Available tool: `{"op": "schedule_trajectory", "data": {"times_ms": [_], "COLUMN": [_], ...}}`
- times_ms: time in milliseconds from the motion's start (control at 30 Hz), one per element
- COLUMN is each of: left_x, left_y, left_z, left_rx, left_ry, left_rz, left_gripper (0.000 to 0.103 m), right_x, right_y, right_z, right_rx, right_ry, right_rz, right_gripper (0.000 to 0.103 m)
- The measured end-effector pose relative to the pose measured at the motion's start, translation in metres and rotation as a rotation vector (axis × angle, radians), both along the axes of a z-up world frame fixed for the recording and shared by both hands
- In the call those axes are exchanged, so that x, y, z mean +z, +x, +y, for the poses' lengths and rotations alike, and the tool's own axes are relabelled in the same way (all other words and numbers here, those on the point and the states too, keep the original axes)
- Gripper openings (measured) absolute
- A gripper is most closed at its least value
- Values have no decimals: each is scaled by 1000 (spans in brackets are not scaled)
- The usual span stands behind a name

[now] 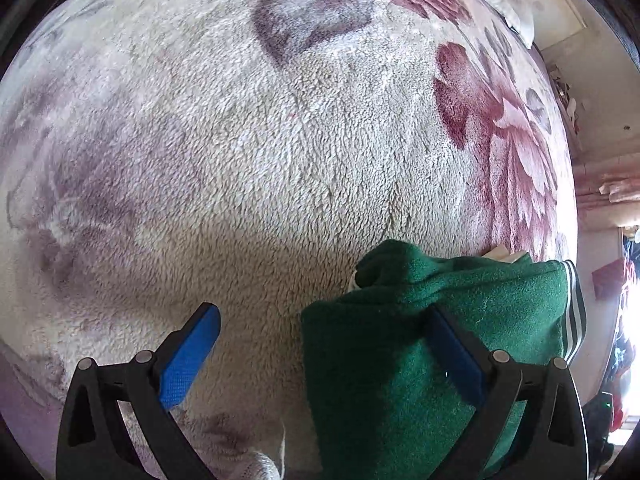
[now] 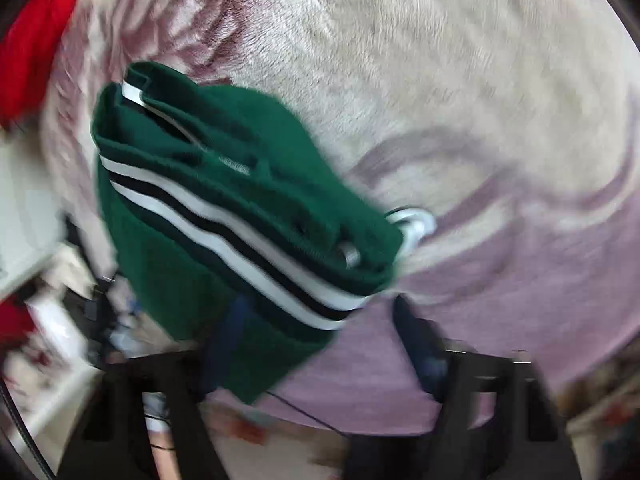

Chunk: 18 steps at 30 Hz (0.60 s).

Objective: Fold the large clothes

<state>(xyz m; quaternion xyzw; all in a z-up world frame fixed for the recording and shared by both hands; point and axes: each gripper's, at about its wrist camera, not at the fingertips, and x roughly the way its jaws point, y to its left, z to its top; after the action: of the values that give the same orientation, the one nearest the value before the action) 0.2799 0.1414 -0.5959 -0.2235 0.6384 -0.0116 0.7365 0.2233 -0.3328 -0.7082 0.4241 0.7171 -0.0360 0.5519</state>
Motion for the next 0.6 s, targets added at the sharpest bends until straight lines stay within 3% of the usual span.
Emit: {"op": "schedule_trajectory", "data": {"times_ms": [100,200,300,400,467,500,600], "left_x": [-1,-1,9,36,53,60,58], "left_y": [2,3,0,-17,-38,-52,-94], "left_z": [-3,-9,-12,-6,0,1,-3], "left_rx": [-20,-9,14,56,97,115,156], "left_ry": [10,12,53,68,75,69,32], "left_rz": [-7,6,8,-39,-70,-78,-63], "left_gripper": [103,103,103,103,103,103,103], "right_x": [6,-11,-5,19,38,45,44], "right_y": [4,-6,6,19,28,35,59], "right_z": [13,2,17,18,14,12,14], "right_rx": [112,83,239,374,422,458,559], "right_ry": [-144,-142,-181,-168,-146,-123,-99], "right_rz": [-76,-51,-39,-21,-95,-150,-279], "right_gripper": [40,39,40,63,92,98,100]}}
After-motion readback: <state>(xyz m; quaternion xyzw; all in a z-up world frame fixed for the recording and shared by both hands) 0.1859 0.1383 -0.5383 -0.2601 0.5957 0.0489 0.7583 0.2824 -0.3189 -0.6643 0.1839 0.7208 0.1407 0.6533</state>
